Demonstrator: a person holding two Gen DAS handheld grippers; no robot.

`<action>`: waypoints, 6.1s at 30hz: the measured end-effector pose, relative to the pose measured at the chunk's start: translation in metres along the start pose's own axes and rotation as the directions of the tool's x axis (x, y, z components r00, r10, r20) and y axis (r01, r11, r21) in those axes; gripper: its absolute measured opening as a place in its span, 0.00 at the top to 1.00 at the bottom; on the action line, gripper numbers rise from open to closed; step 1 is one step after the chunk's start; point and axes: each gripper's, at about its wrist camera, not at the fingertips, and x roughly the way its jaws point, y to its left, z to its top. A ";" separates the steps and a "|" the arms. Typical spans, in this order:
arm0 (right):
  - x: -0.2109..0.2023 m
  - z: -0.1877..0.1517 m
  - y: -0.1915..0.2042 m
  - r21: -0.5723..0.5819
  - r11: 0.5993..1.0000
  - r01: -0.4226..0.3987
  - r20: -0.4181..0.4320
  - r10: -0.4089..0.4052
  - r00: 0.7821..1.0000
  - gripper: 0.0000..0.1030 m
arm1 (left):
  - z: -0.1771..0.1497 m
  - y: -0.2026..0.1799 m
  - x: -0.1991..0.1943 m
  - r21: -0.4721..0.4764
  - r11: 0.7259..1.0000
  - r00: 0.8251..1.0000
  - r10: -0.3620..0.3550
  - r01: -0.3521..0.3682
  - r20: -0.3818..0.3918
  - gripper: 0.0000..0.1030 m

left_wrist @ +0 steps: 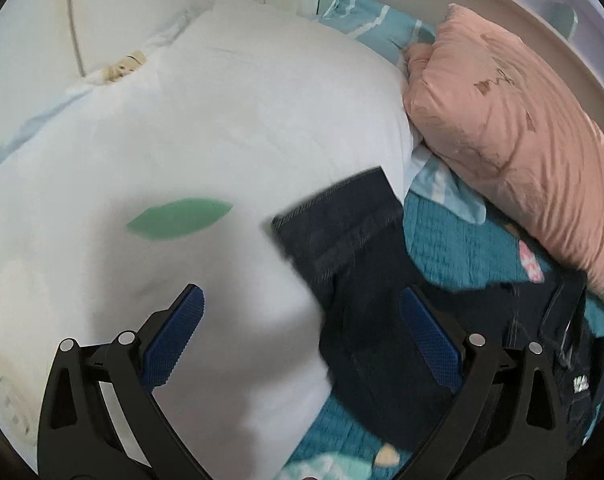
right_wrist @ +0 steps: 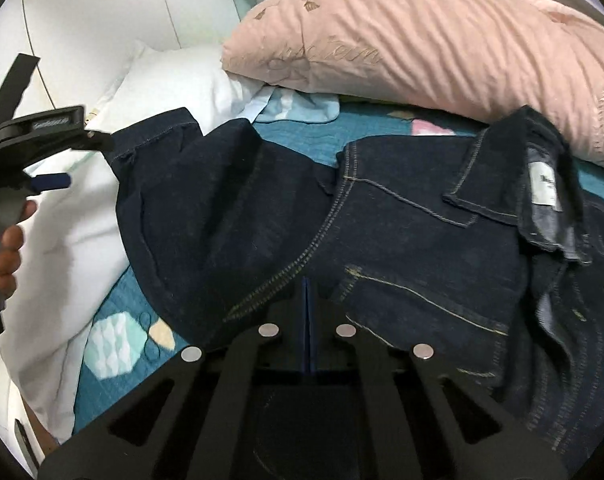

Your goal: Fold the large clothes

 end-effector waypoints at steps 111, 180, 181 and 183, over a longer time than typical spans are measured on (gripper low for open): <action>-0.206 -0.073 -0.531 0.664 0.603 0.442 -0.153 -0.469 0.870 0.52 | -0.283 -0.501 -0.004 0.537 0.764 0.934 -0.290 0.357 -0.208 0.67; -0.262 -0.013 -0.407 0.465 0.852 0.243 0.272 -0.398 0.876 0.96 | -0.254 -0.470 -0.036 0.418 0.755 0.863 -0.435 0.504 -0.255 0.95; -0.261 -0.006 -0.388 0.419 0.874 0.248 0.291 -0.388 0.875 0.96 | -0.250 -0.465 -0.041 0.420 0.760 0.868 -0.433 0.496 -0.242 0.95; -0.258 0.005 -0.356 0.340 0.906 0.253 0.313 -0.363 0.877 0.96 | -0.239 -0.447 -0.049 0.402 0.784 0.881 -0.421 0.473 -0.215 0.95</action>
